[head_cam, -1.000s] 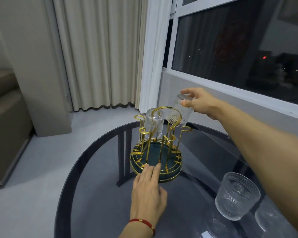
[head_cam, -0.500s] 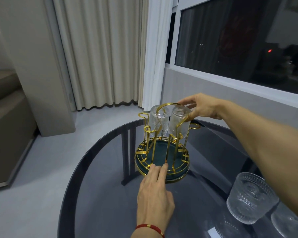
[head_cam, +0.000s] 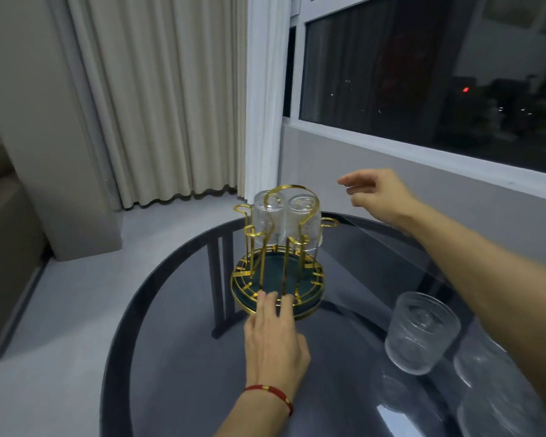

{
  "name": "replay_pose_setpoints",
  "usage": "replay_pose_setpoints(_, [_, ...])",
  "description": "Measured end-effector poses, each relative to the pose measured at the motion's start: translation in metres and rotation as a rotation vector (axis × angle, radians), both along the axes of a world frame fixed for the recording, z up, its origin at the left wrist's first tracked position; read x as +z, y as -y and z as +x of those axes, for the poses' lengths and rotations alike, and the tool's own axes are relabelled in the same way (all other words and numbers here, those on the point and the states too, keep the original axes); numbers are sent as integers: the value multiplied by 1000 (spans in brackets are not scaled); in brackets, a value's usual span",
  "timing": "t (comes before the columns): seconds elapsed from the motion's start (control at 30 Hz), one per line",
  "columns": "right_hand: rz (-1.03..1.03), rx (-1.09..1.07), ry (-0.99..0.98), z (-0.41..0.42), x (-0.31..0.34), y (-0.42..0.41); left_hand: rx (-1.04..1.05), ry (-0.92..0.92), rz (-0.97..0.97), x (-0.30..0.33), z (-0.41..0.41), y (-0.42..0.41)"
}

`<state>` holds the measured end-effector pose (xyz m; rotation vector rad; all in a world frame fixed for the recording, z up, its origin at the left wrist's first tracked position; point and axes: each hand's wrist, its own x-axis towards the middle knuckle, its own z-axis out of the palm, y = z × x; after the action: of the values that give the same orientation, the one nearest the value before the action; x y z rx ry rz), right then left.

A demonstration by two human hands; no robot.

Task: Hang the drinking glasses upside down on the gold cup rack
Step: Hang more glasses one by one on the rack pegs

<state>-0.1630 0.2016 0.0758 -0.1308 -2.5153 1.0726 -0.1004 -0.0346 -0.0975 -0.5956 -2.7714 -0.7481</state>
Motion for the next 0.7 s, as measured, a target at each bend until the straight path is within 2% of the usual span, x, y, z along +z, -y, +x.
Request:
replay_pose_setpoints(0.07, [-19,-63,-109,34,-1,3,-7,-58,-6,12,10,-8])
replay_pose_setpoints(0.27, [-35,-199,-316,183,-15,14,-401,-130,171,32,64,-36])
replay_pose_setpoints(0.4, [-135,-462,-466,286,-61,12,-635,-120,159,32,109,-46])
replay_pose_setpoints(0.53, [-109,-679,-355,340,-86,-10,-713,-22,291,31,153,-67])
replay_pose_setpoints(0.63, [-49,-685,-269,350,-94,-15,-657,86,368,23,171,-81])
replay_pose_setpoints(0.7, [4,-636,-193,354,-98,-13,-575,87,404,18,178,-85])
